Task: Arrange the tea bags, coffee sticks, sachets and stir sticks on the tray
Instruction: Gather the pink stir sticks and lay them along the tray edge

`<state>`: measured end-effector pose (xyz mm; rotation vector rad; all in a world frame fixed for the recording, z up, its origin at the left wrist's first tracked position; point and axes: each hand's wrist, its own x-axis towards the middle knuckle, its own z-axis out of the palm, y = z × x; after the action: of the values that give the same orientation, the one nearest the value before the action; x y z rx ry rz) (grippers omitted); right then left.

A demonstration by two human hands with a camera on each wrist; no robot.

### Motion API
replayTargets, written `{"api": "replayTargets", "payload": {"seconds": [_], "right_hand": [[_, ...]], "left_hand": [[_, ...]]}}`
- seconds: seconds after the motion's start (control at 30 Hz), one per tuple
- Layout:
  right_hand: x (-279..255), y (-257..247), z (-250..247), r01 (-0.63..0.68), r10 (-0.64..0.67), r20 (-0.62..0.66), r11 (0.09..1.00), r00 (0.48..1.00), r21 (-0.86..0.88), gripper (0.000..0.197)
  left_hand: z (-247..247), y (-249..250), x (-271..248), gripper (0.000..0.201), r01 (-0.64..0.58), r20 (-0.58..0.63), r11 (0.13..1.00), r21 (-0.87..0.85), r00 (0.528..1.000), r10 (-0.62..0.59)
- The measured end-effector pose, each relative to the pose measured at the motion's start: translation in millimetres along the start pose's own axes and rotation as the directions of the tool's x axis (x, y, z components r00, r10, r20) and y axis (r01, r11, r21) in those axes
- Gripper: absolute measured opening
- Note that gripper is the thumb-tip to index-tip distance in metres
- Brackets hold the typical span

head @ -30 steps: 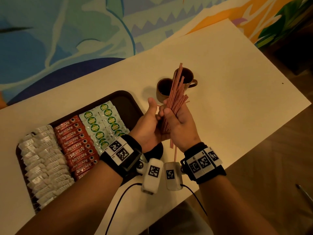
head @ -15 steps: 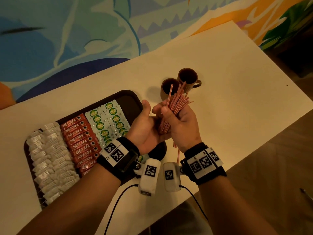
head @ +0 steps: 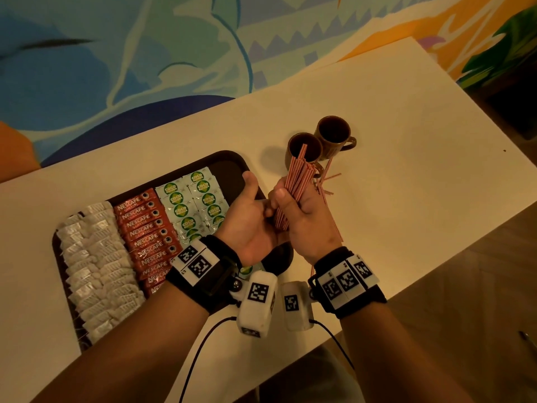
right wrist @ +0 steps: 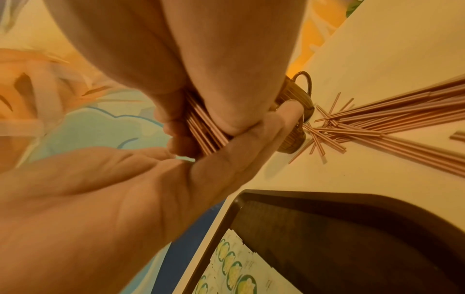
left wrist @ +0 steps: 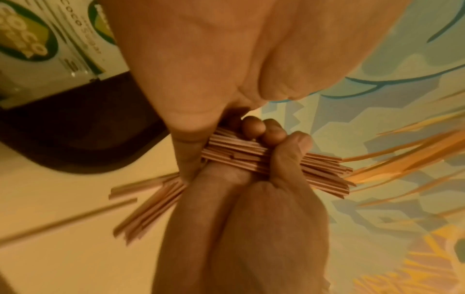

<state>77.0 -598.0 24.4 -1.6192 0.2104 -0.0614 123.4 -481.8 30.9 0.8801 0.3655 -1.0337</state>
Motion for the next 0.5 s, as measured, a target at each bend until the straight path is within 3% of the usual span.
{"api": "replayTargets", "payload": {"seconds": [0.07,0.13,0.17,0.23,0.3,0.4,0.5], "right_hand": [[-1,1,2,-0.002,0.002,0.008,0.999,1.0,-0.053,0.02],[-2,4,3,-0.013,0.014,0.013,0.997,1.0,-0.082,0.023],[-3,5,3,-0.024,0.025,0.007,0.996,1.0,-0.089,0.024],[-5,8,4,-0.055,0.057,0.024,0.995,0.998,-0.083,0.026],[-6,12,7,-0.083,0.088,0.078,0.994,0.993,-0.066,0.027],[-8,15,14,-0.136,0.143,0.142,0.989,0.979,-0.057,0.022],[-11,14,19,-0.181,0.184,0.187,0.983,0.965,-0.033,0.019]], "left_hand": [[-3,0,-3,0.106,0.011,-0.002,1.0,0.026,1.0,-0.011],[-8,4,-7,0.102,-0.069,-0.054,0.974,0.216,0.995,0.083],[-10,9,-11,0.099,-0.144,-0.082,0.915,0.377,0.979,0.188],[-12,22,-20,0.088,-0.292,-0.041,0.698,0.654,0.908,0.418],[-10,38,-26,0.075,-0.427,0.079,0.531,0.731,0.827,0.556],[0,51,-31,0.066,-0.526,0.239,0.396,0.753,0.779,0.58],[5,43,-37,0.07,-0.445,0.269,0.288,0.848,0.829,0.49]]}}
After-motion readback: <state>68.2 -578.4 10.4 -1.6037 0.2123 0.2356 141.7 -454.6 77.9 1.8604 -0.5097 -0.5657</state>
